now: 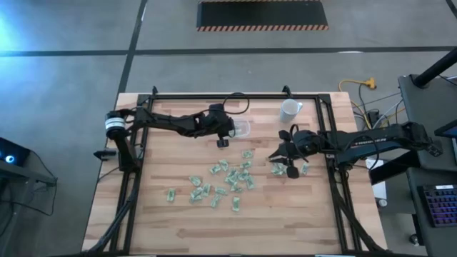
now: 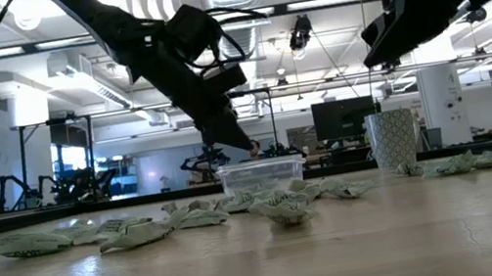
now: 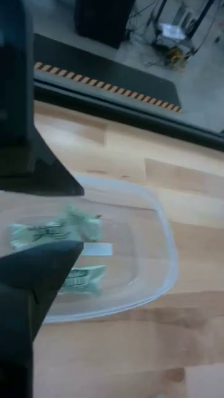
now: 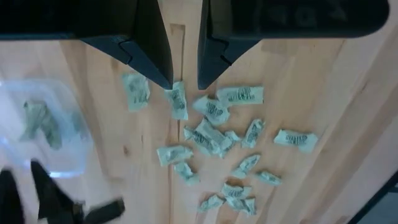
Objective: Pick and place Stevia / Truvia into bins
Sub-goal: Put the stevia packet into the transparent container
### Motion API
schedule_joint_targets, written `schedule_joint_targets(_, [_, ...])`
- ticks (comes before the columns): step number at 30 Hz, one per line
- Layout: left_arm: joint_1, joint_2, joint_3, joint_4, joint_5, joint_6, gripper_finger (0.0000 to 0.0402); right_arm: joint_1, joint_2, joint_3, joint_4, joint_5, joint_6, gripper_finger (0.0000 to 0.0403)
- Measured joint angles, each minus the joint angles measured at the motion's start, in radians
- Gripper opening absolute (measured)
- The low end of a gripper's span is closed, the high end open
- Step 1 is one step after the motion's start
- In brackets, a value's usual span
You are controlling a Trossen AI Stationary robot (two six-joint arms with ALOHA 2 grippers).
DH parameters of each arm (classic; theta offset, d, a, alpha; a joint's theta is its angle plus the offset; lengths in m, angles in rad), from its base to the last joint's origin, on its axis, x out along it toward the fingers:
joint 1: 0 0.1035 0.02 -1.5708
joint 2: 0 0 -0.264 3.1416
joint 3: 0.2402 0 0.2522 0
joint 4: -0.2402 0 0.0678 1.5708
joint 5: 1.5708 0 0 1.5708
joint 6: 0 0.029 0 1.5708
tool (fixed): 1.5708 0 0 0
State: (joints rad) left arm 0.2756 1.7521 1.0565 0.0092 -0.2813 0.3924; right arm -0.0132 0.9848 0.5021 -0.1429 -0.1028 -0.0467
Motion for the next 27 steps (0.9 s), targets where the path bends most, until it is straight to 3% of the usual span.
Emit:
schedule_joint_targets(5, [-0.011, -0.102, -0.002, -0.144, 0.004, -0.074, 0.0149, 0.000, 0.001, -0.052, -0.039, 0.003, 0.044, 0.0065])
schedule_joint_targets(9, [-0.037, -0.193, -0.028, -0.242, 0.066, -0.124, 0.0155, 0.000, 0.001, -0.087, -0.045, 0.078, 0.083, 0.0063])
schedule_joint_targets(14, [-0.088, -0.289, -0.073, -0.268, 0.108, -0.164, 0.0155, -0.001, 0.017, -0.113, -0.042, 0.189, 0.135, 0.0070])
schedule_joint_targets(27, [-0.213, -0.416, -0.147, -0.250, 0.110, -0.228, 0.0155, -0.006, 0.213, -0.094, 0.007, 0.211, 0.170, 0.0127])
